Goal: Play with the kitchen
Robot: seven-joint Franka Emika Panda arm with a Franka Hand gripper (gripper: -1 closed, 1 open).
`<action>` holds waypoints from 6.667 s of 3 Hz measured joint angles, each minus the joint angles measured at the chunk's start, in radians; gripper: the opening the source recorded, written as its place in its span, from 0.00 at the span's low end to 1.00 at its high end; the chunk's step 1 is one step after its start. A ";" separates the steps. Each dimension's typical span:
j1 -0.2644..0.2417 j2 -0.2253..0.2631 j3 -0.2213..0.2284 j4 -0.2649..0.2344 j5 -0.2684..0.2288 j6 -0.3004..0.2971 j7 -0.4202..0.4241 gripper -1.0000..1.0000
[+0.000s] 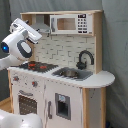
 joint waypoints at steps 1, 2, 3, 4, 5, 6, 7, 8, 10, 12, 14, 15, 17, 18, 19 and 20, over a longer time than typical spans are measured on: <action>-0.047 -0.051 0.003 0.028 0.025 -0.022 0.069 1.00; -0.088 -0.101 -0.001 0.056 0.047 -0.053 0.136 1.00; -0.123 -0.148 -0.013 0.084 0.068 -0.092 0.198 1.00; -0.163 -0.209 -0.039 0.122 0.092 -0.159 0.284 1.00; -0.189 -0.259 -0.072 0.150 0.102 -0.235 0.368 1.00; -0.204 -0.297 -0.105 0.170 0.102 -0.311 0.446 1.00; -0.210 -0.324 -0.129 0.181 0.102 -0.385 0.510 1.00; -0.213 -0.348 -0.149 0.187 0.101 -0.475 0.581 1.00; -0.218 -0.368 -0.161 0.195 0.081 -0.655 0.715 1.00; -0.243 -0.368 -0.166 0.249 0.037 -0.820 0.836 1.00; -0.275 -0.367 -0.181 0.314 -0.030 -0.976 0.942 1.00; -0.298 -0.366 -0.189 0.351 -0.079 -1.055 0.994 1.00; -0.357 -0.366 -0.200 0.441 -0.192 -1.191 1.092 1.00; -0.390 -0.365 -0.200 0.497 -0.235 -1.255 1.130 1.00; -0.446 -0.365 -0.200 0.563 -0.251 -1.301 1.152 1.00; -0.514 -0.364 -0.201 0.631 -0.252 -1.327 1.161 1.00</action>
